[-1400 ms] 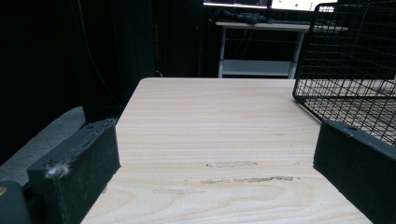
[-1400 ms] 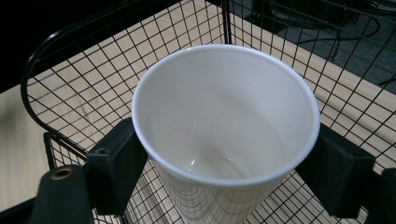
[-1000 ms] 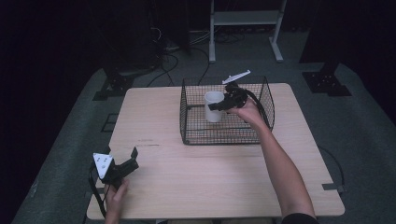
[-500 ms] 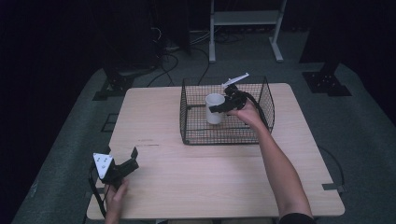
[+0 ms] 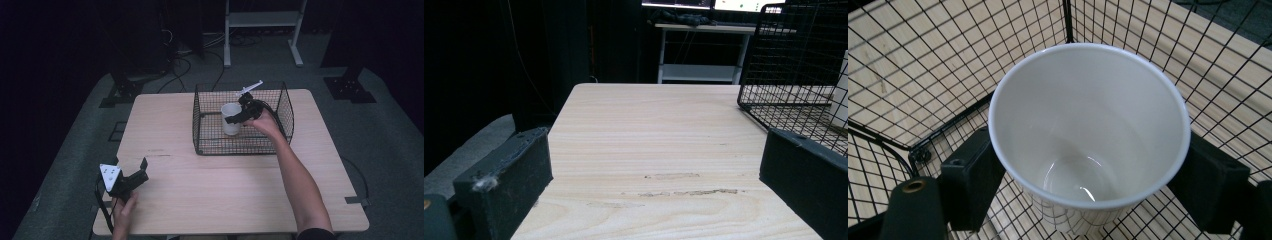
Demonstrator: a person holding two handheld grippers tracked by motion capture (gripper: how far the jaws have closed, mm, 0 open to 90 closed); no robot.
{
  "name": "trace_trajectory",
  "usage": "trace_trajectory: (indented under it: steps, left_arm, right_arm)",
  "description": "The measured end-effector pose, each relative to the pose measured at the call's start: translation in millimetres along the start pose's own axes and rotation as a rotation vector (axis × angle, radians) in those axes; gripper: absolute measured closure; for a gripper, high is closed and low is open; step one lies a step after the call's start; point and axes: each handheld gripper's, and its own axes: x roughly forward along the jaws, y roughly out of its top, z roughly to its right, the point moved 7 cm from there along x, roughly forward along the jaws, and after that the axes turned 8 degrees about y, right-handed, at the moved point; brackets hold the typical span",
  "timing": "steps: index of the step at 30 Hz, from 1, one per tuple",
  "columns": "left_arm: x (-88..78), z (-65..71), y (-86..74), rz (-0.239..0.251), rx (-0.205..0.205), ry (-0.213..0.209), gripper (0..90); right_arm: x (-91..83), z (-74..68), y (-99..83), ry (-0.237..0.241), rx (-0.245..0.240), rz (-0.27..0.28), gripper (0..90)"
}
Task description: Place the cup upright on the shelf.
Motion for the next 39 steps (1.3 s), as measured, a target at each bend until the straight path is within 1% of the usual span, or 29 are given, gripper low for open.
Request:
trace_trajectory:
  steps: [16,20,22,27,31,34,36,39]
  left_arm:
    - [-0.2,0.1,0.0,0.000,0.002,0.000,0.0]
    - [-0.1,0.2,0.0,0.000,0.002,0.001,0.0]
    - [0.0,0.2,-0.1,0.000,0.002,0.001,0.0]
    - [0.1,0.2,-0.1,-0.001,0.002,0.002,0.0]
    - [0.4,0.3,-0.2,-0.002,0.002,0.002,0.0]
    - [0.7,-0.7,-0.2,-0.004,-0.004,0.002,0.0]
    - [1.3,-1.1,-0.3,-0.006,-0.008,0.004,0.0]
    - [1.3,-0.5,-0.4,-0.005,-0.001,0.003,0.0]
  right_arm:
    - [-1.7,-4.5,-0.9,-0.008,-0.036,-0.027,18.4]
    - [-2.8,-6.5,-0.3,-0.009,-0.041,-0.026,17.7]
    - [-3.8,-7.4,1.0,-0.011,-0.045,-0.018,17.0]
    - [-7.6,-9.0,2.8,0.002,-0.034,-0.004,16.2]
    - [-12.7,-10.1,6.8,0.003,-0.034,0.027,15.1]
    - [-15.9,-10.7,8.9,-0.007,-0.043,0.033,14.8]
    - [-20.1,-10.8,11.3,-0.005,-0.040,0.054,14.5]
    - [-28.3,-10.9,14.9,-0.002,-0.032,0.091,13.6]
